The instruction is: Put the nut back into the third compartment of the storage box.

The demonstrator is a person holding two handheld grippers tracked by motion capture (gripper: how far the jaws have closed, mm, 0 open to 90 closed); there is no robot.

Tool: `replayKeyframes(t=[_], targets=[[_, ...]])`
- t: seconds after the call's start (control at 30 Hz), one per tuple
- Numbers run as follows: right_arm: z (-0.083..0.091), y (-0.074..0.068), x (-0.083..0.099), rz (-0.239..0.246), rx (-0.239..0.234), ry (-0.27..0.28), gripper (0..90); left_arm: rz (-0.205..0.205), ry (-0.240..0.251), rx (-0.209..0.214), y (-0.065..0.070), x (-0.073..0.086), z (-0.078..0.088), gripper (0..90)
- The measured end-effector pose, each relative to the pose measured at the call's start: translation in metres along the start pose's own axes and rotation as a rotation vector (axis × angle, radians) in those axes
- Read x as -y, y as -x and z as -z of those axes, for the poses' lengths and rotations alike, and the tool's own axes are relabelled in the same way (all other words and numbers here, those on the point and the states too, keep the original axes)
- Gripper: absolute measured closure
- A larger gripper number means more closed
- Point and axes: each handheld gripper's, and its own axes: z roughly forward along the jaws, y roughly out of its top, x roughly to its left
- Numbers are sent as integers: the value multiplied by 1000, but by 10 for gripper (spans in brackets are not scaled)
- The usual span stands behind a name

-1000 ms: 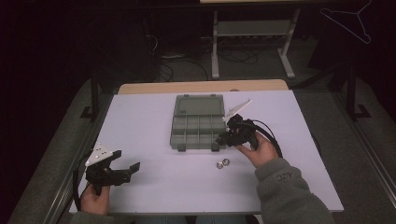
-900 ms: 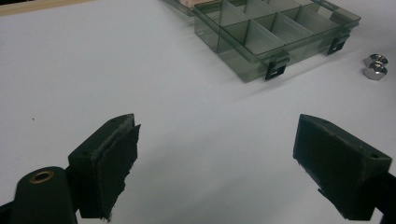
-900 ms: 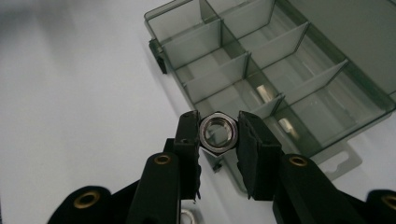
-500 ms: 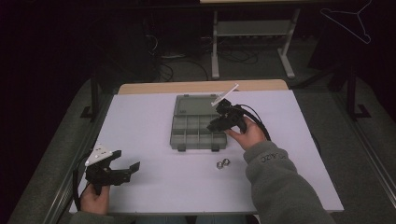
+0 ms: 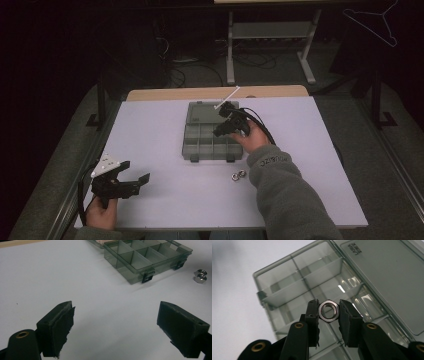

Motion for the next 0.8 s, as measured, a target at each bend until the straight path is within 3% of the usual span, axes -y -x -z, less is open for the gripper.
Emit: replayKeyframes(t=[0.27,0.5,0.8], targets=[[-13,13,0,-39,13,-7,692,3,-7,2,0,0,0,131],[-23,15,1,-52,21,-25,688,2,-7,2,0,0,0,130],[-15,13,3,-41,21,-8,643,0,-2,3,0,0,0,131]])
